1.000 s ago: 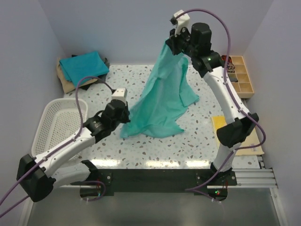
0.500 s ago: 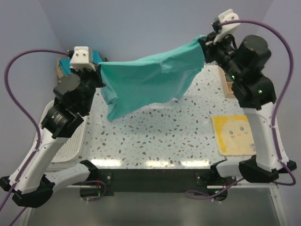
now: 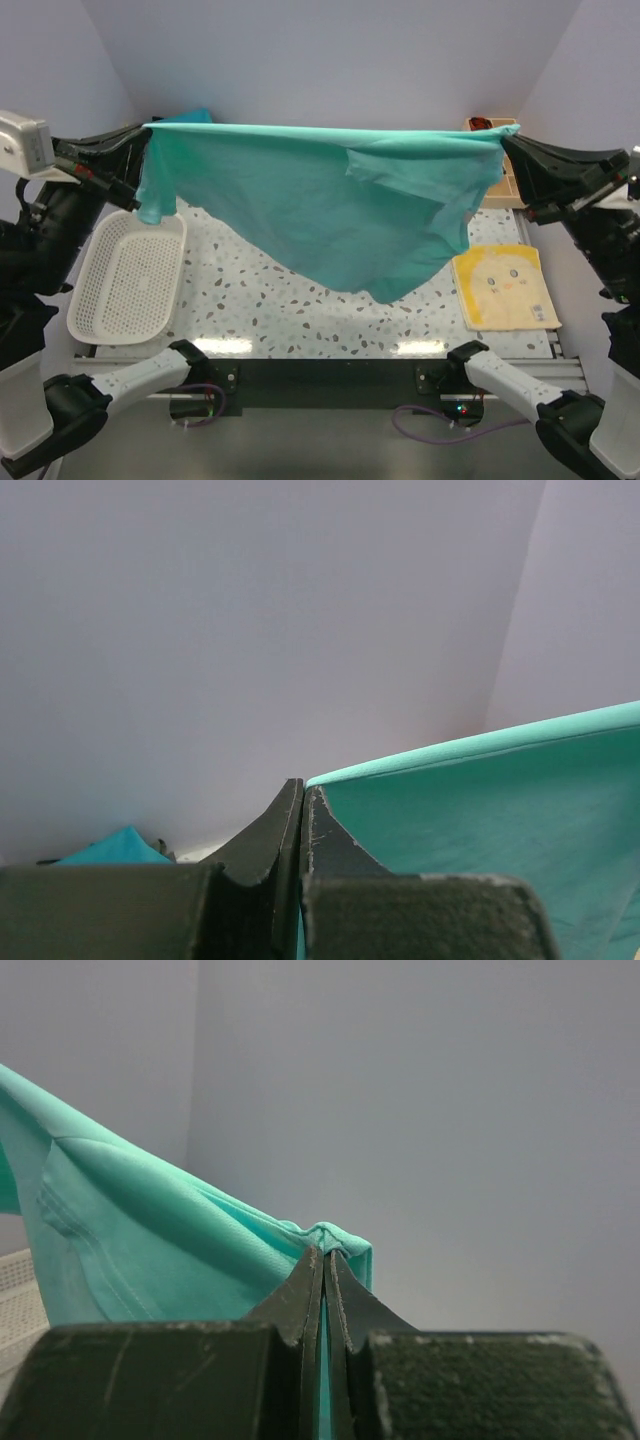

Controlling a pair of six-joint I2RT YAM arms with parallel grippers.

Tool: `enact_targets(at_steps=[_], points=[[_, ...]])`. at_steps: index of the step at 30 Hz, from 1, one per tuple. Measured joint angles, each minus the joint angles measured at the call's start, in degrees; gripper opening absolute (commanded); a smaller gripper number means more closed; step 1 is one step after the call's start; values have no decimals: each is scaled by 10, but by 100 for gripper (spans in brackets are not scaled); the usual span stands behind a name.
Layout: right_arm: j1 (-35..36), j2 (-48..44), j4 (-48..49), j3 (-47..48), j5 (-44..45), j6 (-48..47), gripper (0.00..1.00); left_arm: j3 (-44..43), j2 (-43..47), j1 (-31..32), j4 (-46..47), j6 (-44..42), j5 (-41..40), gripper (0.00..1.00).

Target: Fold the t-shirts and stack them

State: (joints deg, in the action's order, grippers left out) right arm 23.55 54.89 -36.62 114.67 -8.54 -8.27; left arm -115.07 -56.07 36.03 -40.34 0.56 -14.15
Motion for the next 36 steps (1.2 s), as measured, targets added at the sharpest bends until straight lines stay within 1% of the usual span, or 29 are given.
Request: enact_targets(at_steps=[4,7,9,10,12,14,17,21,23,26,29,32,36], points=[[0,-45,-14,-49,-23,21,0,6,21,0,-49,33,26,0],[0,-63,-19,-93,-14,29,0,61,33,0,-63,63,35,0],[-1,-65,-14,-137,6,34,0,136,40,-1,-47,85,32,0],[-1,-65,-12,-157,16,37,0,192,43,-1,-40,100,28,0],[-2,-61,0,-220,44,43,0,265,39,-3,-38,120,20,0],[-3,-45,14,-283,76,49,0,333,23,-3,-27,138,9,0],[-4,2,42,-358,121,56,0,400,-9,-3,-4,155,-11,0],[-4,90,108,-455,174,64,0,454,-61,-4,54,170,-40,0],[-4,144,123,-484,202,68,0,476,-99,-4,97,171,-52,0],[-9,217,148,-480,226,69,0,485,-180,-13,152,168,-61,0],[-26,295,176,-443,232,73,0,475,-283,-35,204,160,-61,0],[-56,371,211,-392,223,87,0,439,-385,-59,230,146,-63,0],[-109,459,237,-323,205,103,0,365,-500,-92,249,115,-69,0]])
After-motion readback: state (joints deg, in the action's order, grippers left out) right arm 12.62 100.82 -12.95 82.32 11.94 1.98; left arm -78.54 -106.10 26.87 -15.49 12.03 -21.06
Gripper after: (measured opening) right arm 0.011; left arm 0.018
